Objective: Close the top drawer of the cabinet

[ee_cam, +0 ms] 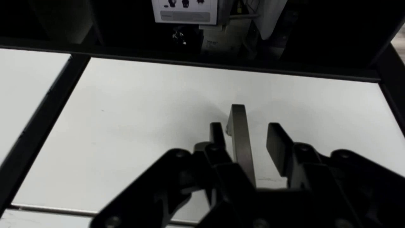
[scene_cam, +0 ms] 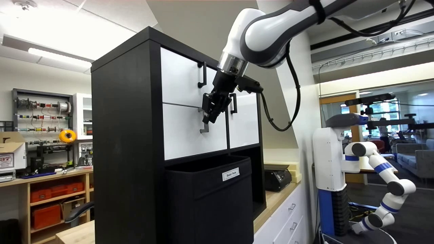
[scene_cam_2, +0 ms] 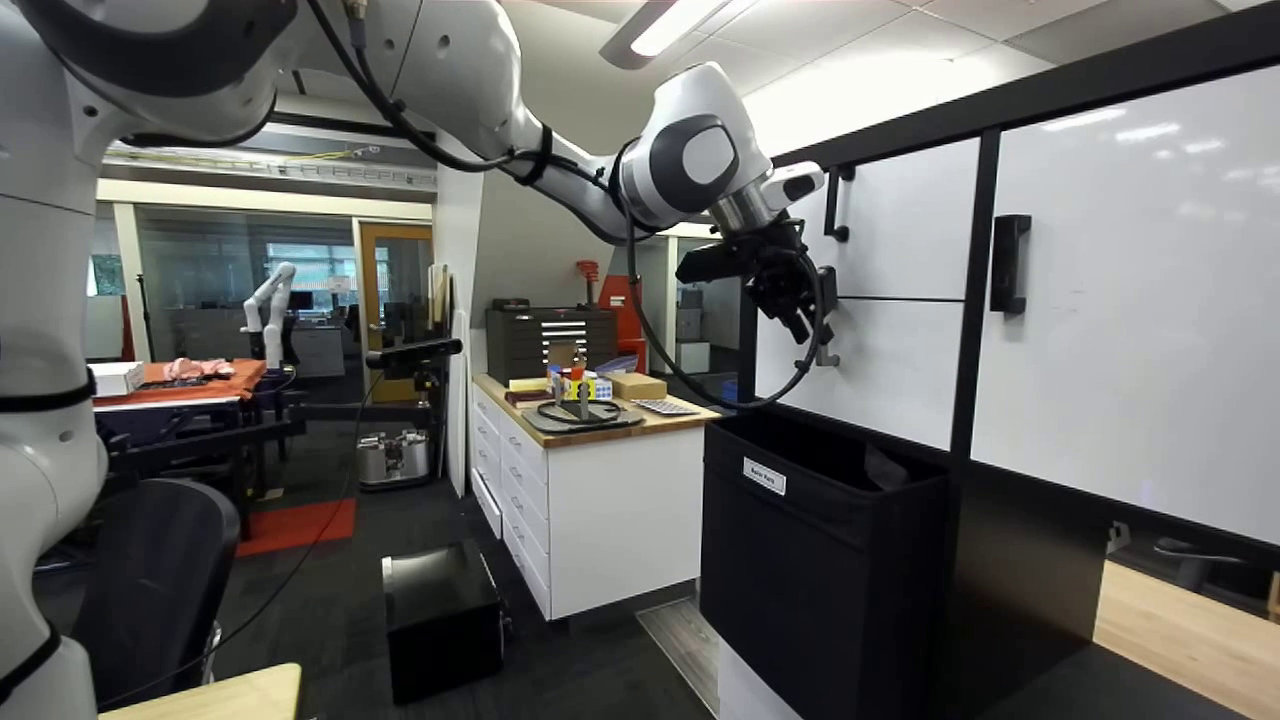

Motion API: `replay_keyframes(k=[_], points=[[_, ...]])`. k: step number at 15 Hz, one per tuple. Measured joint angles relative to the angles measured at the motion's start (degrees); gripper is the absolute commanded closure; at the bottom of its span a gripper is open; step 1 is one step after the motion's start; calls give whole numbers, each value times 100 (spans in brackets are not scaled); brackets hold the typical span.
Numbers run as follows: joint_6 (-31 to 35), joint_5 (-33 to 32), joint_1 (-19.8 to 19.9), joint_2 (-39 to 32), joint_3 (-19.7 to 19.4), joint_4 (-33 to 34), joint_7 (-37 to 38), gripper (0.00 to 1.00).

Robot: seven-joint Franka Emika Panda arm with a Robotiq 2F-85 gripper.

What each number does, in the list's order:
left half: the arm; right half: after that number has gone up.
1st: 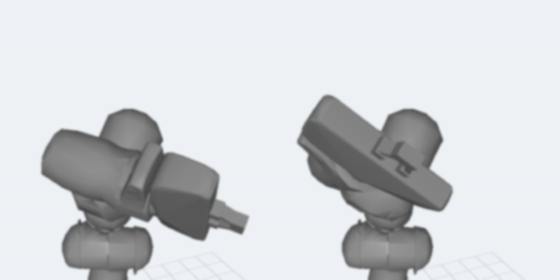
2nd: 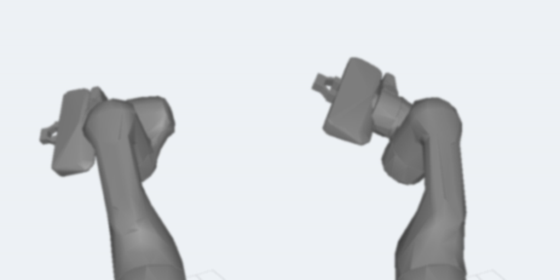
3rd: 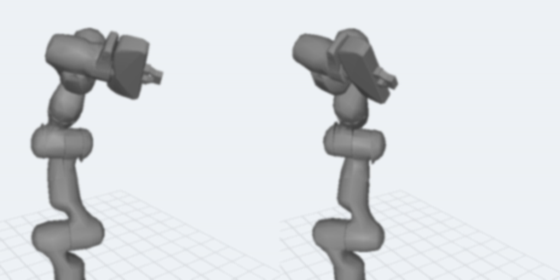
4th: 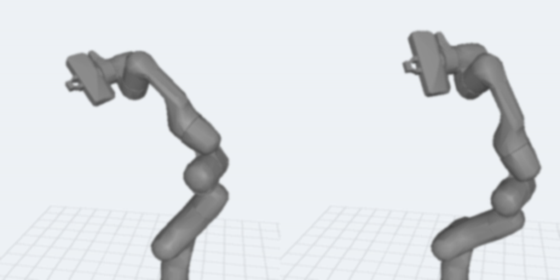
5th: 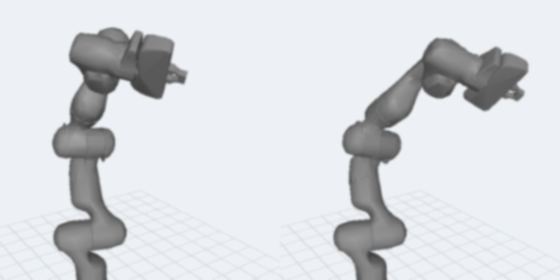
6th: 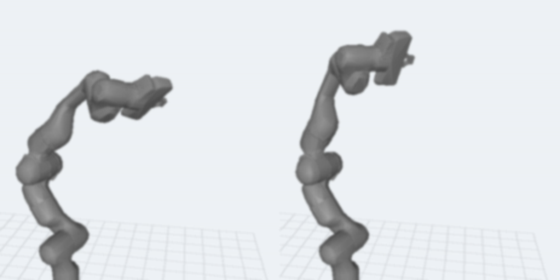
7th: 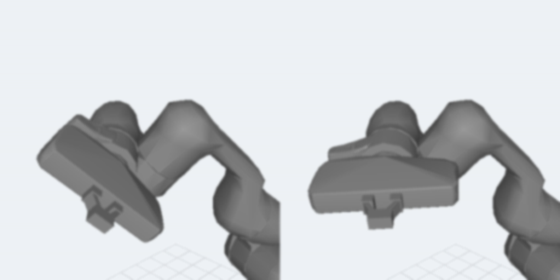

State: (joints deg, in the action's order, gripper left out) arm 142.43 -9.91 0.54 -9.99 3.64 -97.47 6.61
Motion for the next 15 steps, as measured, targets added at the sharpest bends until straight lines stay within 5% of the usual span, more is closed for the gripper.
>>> replay_keyframes(k=[5,15], points=[[-1090,-2,-176,346,0,0,-8,1],[-3426,403,-342,1029,55,-30,-131,0]])
